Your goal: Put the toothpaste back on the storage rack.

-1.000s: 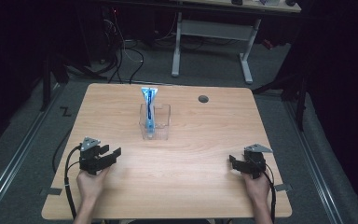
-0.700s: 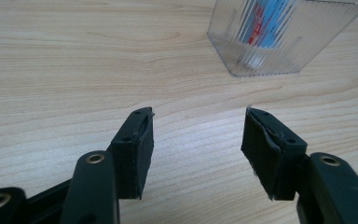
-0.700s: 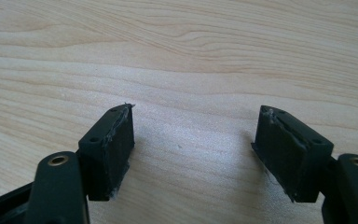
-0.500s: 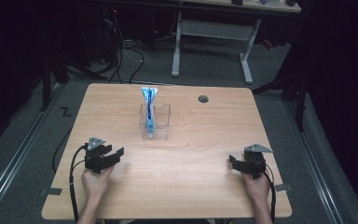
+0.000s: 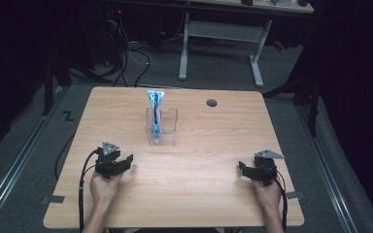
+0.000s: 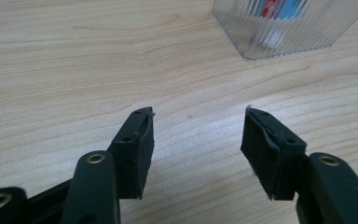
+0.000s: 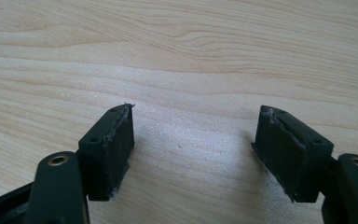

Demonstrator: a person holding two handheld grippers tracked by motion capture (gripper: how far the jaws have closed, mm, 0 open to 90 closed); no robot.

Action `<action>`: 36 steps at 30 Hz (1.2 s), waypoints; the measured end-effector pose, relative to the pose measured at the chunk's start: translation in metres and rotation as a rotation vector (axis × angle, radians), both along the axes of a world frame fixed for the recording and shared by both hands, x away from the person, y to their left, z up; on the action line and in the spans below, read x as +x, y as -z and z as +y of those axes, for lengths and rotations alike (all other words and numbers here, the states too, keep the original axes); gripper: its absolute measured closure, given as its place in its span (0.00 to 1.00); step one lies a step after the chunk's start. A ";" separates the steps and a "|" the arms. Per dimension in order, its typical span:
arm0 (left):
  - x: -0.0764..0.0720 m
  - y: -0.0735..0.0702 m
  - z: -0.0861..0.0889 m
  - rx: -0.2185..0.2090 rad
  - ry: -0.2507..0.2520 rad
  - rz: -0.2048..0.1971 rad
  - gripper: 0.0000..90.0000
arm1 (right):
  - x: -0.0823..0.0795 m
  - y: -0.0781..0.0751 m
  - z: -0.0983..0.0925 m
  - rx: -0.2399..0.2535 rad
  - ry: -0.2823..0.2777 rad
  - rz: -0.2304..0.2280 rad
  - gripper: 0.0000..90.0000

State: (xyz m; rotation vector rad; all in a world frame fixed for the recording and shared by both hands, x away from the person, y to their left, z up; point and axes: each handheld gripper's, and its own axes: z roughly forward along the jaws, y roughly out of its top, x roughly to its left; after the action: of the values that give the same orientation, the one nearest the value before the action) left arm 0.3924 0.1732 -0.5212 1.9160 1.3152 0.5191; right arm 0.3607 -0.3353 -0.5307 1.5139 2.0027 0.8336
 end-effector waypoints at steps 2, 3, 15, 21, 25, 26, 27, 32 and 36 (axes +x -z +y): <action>0.001 0.002 -0.001 0.016 0.000 0.008 0.49 | 0.000 0.000 0.000 0.000 0.000 0.000 0.32; 0.001 0.003 -0.002 0.022 0.001 0.009 0.49 | 0.000 0.000 0.000 0.000 0.000 0.000 0.32; 0.003 0.006 -0.005 0.049 0.001 0.005 0.49 | 0.000 0.000 0.000 0.000 0.000 0.000 0.32; 0.004 0.009 -0.007 0.067 0.008 0.012 0.49 | 0.000 0.000 0.000 0.000 0.000 0.000 0.32; 0.004 0.010 -0.007 0.073 0.009 0.013 0.49 | 0.000 0.000 0.000 0.000 0.000 0.000 0.32; 0.004 0.010 -0.008 0.075 0.009 0.013 0.49 | 0.000 0.000 0.000 0.000 0.000 0.000 0.32; 0.004 0.010 -0.008 0.076 0.009 0.013 0.49 | 0.000 0.000 0.000 0.000 0.000 0.000 0.32; 0.005 0.012 -0.009 0.087 0.009 0.014 0.48 | 0.000 0.000 0.000 0.000 0.000 0.000 0.32; 0.005 0.013 -0.011 0.078 0.010 0.004 0.48 | 0.000 0.000 0.000 0.000 0.001 0.000 0.32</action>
State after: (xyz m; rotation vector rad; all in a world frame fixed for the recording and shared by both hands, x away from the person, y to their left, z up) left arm 0.3973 0.1622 -0.5344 1.9866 1.3051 0.5694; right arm 0.3607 -0.3353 -0.5307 1.5146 2.0024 0.8331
